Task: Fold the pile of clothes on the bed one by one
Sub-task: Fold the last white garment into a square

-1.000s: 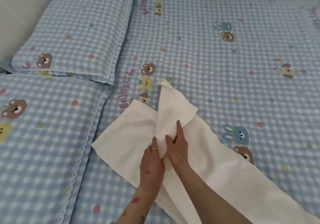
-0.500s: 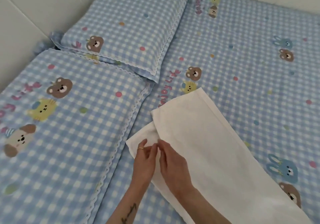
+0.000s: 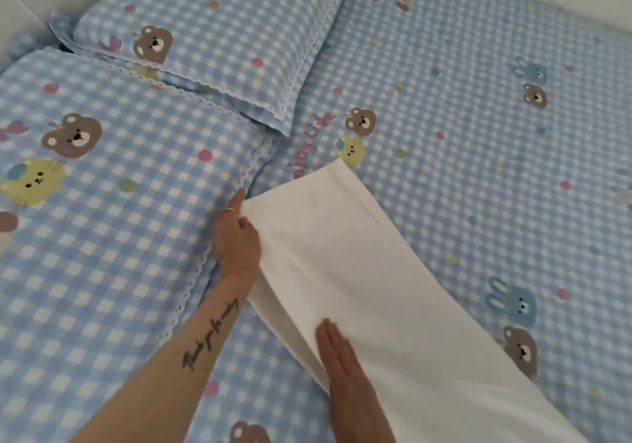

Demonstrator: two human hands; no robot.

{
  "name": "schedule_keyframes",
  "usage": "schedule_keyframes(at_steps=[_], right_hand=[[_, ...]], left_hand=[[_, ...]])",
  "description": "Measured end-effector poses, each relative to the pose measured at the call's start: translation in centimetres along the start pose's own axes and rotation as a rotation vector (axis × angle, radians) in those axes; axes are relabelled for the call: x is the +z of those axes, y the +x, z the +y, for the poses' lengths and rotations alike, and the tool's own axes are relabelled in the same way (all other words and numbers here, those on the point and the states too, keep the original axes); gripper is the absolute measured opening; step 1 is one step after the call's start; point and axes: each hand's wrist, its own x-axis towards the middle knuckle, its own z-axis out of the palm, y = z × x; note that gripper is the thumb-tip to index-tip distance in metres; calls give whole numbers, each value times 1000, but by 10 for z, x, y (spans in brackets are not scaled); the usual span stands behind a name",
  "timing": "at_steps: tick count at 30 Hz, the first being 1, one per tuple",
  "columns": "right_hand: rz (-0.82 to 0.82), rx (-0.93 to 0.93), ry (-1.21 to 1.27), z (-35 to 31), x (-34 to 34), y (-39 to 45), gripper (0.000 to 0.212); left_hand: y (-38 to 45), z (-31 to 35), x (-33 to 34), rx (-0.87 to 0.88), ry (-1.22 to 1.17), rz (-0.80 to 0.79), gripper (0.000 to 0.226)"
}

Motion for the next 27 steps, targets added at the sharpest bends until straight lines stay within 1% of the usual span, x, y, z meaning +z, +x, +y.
schedule_keyframes(at_steps=[1,2,4,5,6,7,8,9,10,11,12,13,14,15,17,19,20,21,22,23,25,26,27], right_hand=[[-56,-24,26,-8,1,-5,71],[-123,-53,55,-12,2,-8,62],[-223,-135,23,-12,-3,-9,37],[-245,-136,-9,-7,-8,-8,37],[-227,-103,-17,3,-10,-9,46],[-162,-42,-11,15,-12,-11,52],[-109,33,-5,28,-11,-15,54],[-83,114,-16,39,-13,-19,56],[-83,175,-36,48,-13,-25,57],[-107,209,-75,57,-13,-36,57],[-146,214,-117,65,-12,-48,57],[-197,233,-152,76,-13,-68,56],[-211,273,-188,90,-17,-92,55],[-192,350,-215,110,-26,-122,56],[-109,578,-279,151,-51,-186,56],[-97,808,-307,176,-80,-241,60],[-78,875,-318,180,-84,-259,65],[-41,891,-321,180,-82,-267,69],[-38,857,-304,175,-77,-266,69],[-65,786,-284,169,-69,-272,65],[-156,633,-256,166,-59,-292,58],[-176,632,-261,171,-63,-309,58],[-177,687,-265,180,-71,-331,59]], left_hand=[[-4,-11,-8,23,76,-8,54],[-9,-22,-14,48,176,-46,54],[-16,-38,-21,95,358,-138,51],[-17,-42,-21,99,425,-159,49],[-18,-43,-20,132,519,-153,49],[-21,-41,-16,222,627,-145,51],[-26,-38,-9,341,709,-173,53],[-32,-36,-2,501,754,-244,53],[-41,-39,6,661,788,-356,53],[-52,-44,15,773,849,-485,57],[-59,-51,19,820,927,-580,66],[-62,-59,21,803,975,-632,76],[-59,-67,20,755,994,-626,81],[-54,-74,22,732,997,-592,82],[-44,-81,21,677,1019,-555,82],[-53,-71,29,612,1024,-528,80],[-69,-61,36,587,999,-509,78],[-92,-54,43,592,959,-498,76],[-121,-48,48,632,917,-514,75],[-159,-42,54,716,879,-577,75],[-234,-36,60,956,799,-769,75],[-267,-36,61,1054,765,-870,72],[-292,-39,60,1141,742,-949,66]])
